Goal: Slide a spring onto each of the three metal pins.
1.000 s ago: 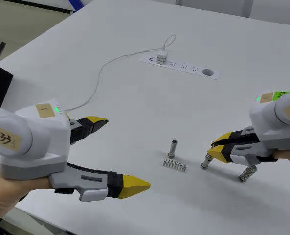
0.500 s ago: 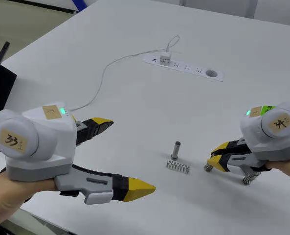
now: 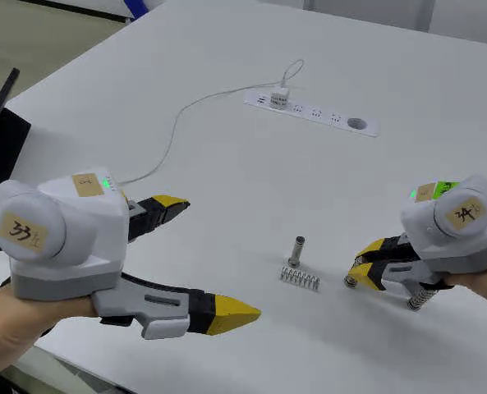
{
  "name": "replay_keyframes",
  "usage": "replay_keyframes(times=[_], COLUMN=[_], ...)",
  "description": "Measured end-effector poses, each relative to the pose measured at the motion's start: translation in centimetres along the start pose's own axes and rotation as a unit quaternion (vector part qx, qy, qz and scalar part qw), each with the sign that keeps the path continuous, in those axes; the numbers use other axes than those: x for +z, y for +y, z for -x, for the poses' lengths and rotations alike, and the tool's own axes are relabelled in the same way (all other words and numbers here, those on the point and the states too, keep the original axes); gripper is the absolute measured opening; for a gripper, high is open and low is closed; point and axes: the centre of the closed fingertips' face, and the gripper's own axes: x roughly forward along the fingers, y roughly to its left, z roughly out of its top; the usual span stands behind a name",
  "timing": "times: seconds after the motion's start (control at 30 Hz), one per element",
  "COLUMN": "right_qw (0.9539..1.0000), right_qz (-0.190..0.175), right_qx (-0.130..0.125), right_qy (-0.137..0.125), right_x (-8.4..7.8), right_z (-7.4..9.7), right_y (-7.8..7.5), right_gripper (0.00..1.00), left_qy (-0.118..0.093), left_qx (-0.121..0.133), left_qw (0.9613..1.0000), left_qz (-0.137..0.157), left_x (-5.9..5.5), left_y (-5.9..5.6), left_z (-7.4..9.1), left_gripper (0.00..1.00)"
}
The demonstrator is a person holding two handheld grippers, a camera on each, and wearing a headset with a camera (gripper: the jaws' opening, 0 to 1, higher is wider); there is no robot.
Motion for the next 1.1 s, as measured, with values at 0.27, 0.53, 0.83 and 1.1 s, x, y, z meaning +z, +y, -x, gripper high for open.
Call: replay_keyframes(times=[0.27,0.53,0.83,1.1], right_qw=[0.9993,0.998,0.9978,0.9982], right_qz=[0.006,0.016,0.029,0.028], right_qx=[-0.017,-0.019,0.015,0.031], right_qy=[-0.032,-0.058,-0.057,-0.043], right_x=[1.9,4.1,4.8,3.9], right_z=[1.3,1.6,-0.2,-1.8], right_y=[0.0,0.8,3.3,4.0], right_gripper=[0.18,0.18,0.18,0.17], left_qy=[-0.004,0.0,-0.007,-0.006], left_qx=[-0.001,0.001,0.008,0.009], left_qw=[1.0,1.0,0.9999,0.9999], left_qz=[-0.004,-0.008,-0.003,-0.002], left_x=[0.5,0.4,0.8,0.5], left_y=[-0.2,0.2,0.7,0.9], left_z=[0.1,0.7,1.0,1.2], left_gripper=[1.0,1.0,1.0,1.0])
